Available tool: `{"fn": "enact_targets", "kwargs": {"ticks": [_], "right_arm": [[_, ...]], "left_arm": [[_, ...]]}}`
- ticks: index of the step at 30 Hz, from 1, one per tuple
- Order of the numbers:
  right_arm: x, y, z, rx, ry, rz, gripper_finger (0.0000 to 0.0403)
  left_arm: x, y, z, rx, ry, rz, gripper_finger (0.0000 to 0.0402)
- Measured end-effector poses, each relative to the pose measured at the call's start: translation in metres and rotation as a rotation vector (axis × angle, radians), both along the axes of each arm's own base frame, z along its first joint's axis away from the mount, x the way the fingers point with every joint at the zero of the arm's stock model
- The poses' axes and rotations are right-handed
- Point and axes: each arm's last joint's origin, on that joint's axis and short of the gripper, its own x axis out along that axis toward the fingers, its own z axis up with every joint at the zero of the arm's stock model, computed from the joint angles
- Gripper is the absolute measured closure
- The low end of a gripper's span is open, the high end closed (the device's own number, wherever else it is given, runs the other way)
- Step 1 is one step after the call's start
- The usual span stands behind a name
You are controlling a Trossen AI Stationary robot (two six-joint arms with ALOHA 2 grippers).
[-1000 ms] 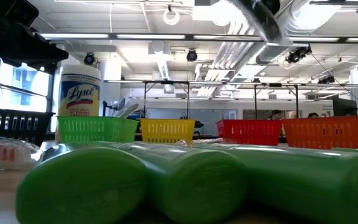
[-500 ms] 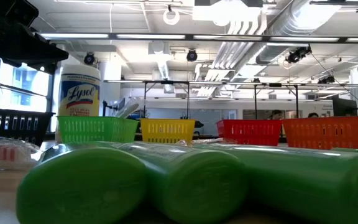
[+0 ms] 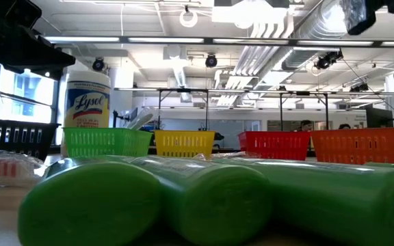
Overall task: Pick & Place Travel size toiletries
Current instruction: Put the bottom black hairbrush into the orange basket
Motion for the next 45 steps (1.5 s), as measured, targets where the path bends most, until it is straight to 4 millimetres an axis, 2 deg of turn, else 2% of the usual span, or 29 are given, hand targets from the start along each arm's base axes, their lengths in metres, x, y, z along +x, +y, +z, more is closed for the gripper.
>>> {"fn": "enact_targets", "kwargs": {"ticks": [8, 21, 29, 45], "right_arm": [[-0.007, -0.003, -0.03, -0.017, -0.03, -0.004, 0.0401], [-0.002, -0.002, -0.059, -0.064, -0.02, -0.037, 0.0401], [-0.003, -0.002, -0.055, -0.053, -0.055, -0.042, 0.0401], [-0.001, -0.001, -0.06, -0.038, -0.001, -0.034, 0.0401]], "left_arm": [[0.0, 0.001, 0.0, 0.029, -0.005, 0.039, 0.0402], [0.0, 0.001, 0.0, 0.052, 0.001, 0.041, 0.0401], [0.0, 0.001, 0.001, 0.054, -0.007, 0.041, 0.0402], [0.0, 0.001, 0.002, 0.092, -0.023, 0.044, 0.0402]]}}
